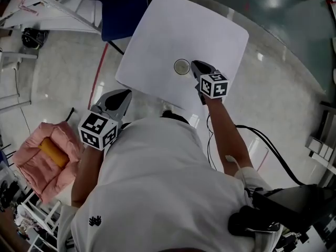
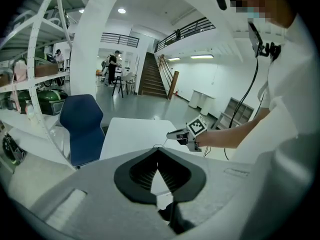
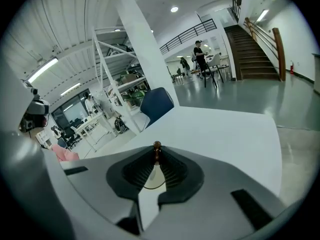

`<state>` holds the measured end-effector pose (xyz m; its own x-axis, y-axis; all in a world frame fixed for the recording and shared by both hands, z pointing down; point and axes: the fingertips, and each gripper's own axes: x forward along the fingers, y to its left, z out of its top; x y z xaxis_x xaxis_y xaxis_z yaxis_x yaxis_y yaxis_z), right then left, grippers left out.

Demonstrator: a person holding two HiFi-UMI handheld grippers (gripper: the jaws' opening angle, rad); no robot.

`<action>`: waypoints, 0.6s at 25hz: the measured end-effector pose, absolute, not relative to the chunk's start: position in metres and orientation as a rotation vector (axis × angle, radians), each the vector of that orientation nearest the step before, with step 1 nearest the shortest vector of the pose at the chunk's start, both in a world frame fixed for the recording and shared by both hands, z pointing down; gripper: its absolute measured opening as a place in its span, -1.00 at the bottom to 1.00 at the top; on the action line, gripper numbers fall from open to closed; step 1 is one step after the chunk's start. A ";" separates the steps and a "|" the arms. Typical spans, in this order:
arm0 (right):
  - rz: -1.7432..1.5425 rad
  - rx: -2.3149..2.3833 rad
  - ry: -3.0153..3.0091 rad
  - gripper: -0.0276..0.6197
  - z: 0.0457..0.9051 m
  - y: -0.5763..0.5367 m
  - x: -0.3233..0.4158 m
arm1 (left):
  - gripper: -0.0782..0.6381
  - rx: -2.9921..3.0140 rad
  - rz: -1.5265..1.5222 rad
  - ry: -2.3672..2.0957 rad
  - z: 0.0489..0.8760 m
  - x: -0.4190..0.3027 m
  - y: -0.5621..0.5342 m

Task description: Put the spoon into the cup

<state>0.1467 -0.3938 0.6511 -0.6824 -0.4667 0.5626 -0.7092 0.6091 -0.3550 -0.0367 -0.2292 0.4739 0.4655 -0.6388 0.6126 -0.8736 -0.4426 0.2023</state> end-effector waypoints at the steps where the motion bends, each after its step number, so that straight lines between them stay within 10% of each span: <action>1: 0.801 0.922 -2.416 -0.78 0.658 -0.395 0.144 | -0.75 2.208 0.630 -1.265 0.475 -0.037 -0.230; 15: 0.807 0.793 -2.382 -0.78 0.707 -0.410 0.121 | -0.75 2.118 0.640 -1.317 0.481 -0.051 -0.247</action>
<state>0.1206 -0.4099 0.7066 -0.7061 -0.3615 0.6089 -0.6572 0.6547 -0.3734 -0.0512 -0.2472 0.4809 0.4037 -0.6423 0.6515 -0.9091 -0.3616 0.2069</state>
